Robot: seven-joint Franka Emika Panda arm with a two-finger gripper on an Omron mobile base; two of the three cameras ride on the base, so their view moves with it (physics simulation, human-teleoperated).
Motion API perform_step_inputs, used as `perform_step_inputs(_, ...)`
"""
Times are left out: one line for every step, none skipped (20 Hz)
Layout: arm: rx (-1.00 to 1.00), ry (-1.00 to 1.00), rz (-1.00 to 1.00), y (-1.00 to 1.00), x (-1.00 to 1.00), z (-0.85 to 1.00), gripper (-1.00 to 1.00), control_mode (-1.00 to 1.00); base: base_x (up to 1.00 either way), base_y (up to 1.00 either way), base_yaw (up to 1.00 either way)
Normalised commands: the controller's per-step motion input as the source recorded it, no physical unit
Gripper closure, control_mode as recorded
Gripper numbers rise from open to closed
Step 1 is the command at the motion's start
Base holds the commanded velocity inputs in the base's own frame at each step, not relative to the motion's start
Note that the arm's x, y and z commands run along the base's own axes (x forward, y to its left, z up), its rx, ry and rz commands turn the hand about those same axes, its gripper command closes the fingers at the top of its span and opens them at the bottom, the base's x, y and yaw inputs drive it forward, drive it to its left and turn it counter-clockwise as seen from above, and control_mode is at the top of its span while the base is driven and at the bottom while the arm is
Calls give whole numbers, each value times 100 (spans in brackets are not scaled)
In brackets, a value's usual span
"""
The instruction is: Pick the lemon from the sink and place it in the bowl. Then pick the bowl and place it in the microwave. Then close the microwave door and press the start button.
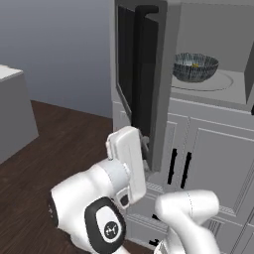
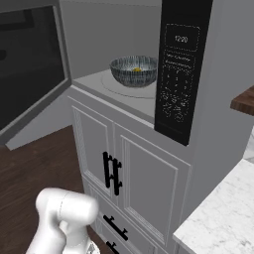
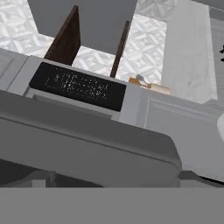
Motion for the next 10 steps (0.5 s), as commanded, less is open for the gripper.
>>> perform_step_inputs(29,-7,-3,-99,-11,35,-100,-100,0,0,0)
perform_step_inputs(29,-1,-3,-99,0,29,-100,-100,0,0,0)
perform_step_inputs(29,0,-3,-99,0,24,-100,-100,0,0,0)
perform_step_inputs(28,0,-2,-100,0,26,-100,-100,0,0,0)
perform_step_inputs(28,0,-1,-100,3,26,-100,-100,0,0,0)
perform_step_inputs(28,0,-1,-100,2,26,-100,-100,0,0,0)
perform_step_inputs(28,0,-1,-100,6,24,-100,-100,0,0,0)
perform_step_inputs(27,0,0,-99,10,23,-100,-100,0,0,0)
perform_step_inputs(28,0,0,-96,11,24,-100,-100,0,0,0)
perform_step_inputs(27,0,0,-95,13,26,-100,-100,0,0,0)
